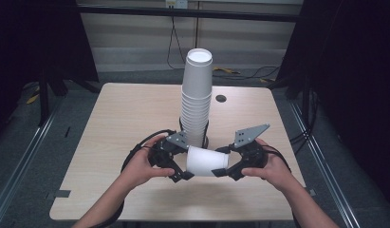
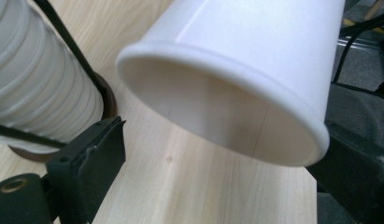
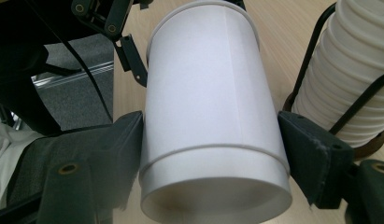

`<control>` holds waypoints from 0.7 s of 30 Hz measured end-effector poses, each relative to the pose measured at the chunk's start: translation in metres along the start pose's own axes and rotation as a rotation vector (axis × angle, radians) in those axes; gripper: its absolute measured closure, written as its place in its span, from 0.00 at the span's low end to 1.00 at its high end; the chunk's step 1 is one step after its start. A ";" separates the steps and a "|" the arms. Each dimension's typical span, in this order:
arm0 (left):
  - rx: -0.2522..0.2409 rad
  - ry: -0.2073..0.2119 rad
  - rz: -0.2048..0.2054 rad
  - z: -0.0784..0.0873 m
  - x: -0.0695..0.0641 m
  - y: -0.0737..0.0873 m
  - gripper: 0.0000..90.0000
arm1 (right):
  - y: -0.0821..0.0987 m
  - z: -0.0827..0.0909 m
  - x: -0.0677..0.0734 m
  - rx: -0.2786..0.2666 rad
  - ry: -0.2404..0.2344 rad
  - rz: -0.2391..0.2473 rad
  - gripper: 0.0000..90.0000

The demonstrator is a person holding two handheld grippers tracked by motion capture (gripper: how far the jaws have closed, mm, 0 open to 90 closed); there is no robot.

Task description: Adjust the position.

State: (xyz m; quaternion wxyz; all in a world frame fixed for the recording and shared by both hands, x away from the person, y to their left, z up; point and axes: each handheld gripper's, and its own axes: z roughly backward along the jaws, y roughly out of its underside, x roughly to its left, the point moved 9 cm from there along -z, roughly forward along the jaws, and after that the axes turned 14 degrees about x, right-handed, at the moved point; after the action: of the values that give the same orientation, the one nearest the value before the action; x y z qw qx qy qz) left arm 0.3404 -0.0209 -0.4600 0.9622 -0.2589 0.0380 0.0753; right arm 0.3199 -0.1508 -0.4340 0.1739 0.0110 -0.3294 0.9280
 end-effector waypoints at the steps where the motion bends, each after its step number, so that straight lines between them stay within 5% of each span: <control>1: -0.001 0.001 -0.003 0.000 0.000 0.000 0.06 | -0.001 0.000 0.001 -0.004 -0.004 0.004 0.28; 21: -0.013 0.048 -0.030 -0.003 -0.002 -0.006 0.07 | -0.004 0.000 0.004 -0.010 0.005 0.045 0.28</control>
State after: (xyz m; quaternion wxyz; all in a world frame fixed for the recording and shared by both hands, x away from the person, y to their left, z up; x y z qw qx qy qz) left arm 0.3392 -0.0278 -0.4590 0.9603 -0.2674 0.0567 0.0552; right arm 0.3179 -0.1463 -0.4312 0.1539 0.0004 -0.3336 0.9301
